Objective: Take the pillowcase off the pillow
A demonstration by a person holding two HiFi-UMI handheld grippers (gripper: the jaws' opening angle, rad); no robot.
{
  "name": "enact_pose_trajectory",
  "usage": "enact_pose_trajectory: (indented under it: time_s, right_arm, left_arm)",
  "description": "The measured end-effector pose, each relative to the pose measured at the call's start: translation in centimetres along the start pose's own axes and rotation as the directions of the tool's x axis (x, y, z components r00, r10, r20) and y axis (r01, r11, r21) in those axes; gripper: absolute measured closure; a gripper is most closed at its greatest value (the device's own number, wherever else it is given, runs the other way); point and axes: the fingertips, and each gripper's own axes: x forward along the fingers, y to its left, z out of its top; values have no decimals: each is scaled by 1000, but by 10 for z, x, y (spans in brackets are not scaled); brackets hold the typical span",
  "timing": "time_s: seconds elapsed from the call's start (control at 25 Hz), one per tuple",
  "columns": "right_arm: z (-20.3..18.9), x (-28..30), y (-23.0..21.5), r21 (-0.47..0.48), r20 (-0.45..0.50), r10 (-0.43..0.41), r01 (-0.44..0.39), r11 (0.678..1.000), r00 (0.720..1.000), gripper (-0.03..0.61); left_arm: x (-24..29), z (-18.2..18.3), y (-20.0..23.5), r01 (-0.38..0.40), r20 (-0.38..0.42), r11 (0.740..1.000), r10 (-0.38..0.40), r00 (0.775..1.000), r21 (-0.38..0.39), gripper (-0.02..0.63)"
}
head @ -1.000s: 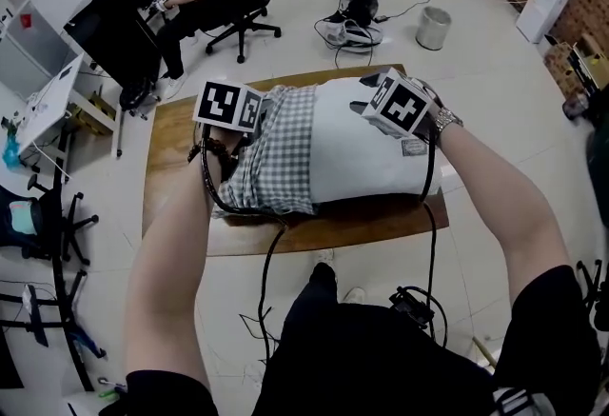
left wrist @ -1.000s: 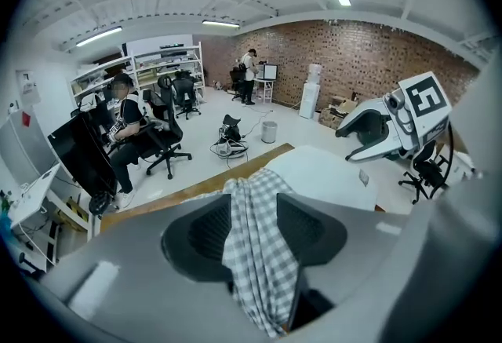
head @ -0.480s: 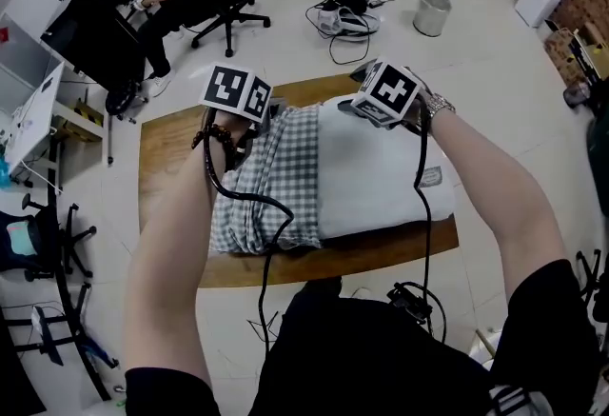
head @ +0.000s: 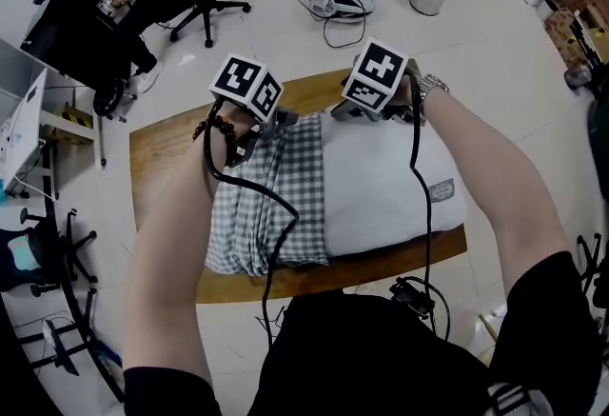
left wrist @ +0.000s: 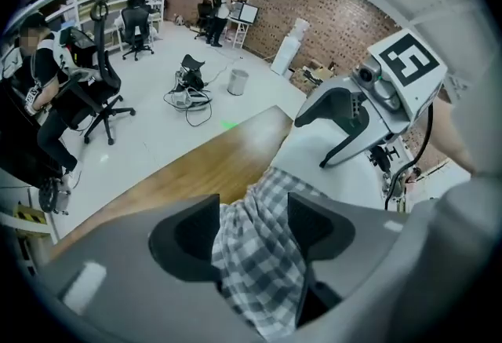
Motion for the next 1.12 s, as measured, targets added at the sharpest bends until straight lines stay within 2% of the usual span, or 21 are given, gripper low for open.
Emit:
enact_pose_trajectory:
  time_s: [0.16, 0.32, 0.44, 0.6, 0.76, 1.0, 1.12]
  right_arm:
    - [-7, 19, -13, 54, -93, 70, -65, 996, 993, 273]
    - [-32, 48, -18, 182, -200, 158, -122, 976, 967, 280]
    - [-42, 61, -14, 244, -210, 196, -143, 959, 958, 364]
    - [-30, 57, -14, 222, -176, 151, -110, 969, 973, 551]
    - [-31, 41, -19, 183, -166, 85, -54, 982, 982, 565]
    - [-33, 1, -15, 141, -139, -24, 44, 989, 990, 566]
    - [-37, -11, -8, 117, -141, -71, 88, 989, 988, 566]
  left_arm:
    - [19, -2, 17, 3, -111, 999, 0, 994, 31, 336]
    - [36, -9, 37, 2, -198, 1000, -2, 980, 1, 340]
    - [44, -19, 44, 3, -235, 1000, -10, 972, -29, 401]
    - [42, -21, 49, -21, -246, 1000, 15, 969, -21, 547]
    - [37, -13, 53, -69, -214, 998, 66, 975, -8, 584]
    - [14, -27, 68, -100, -136, 989, 85, 987, -107, 586]
    - [-2, -40, 75, -138, -125, 983, 123, 984, -121, 588]
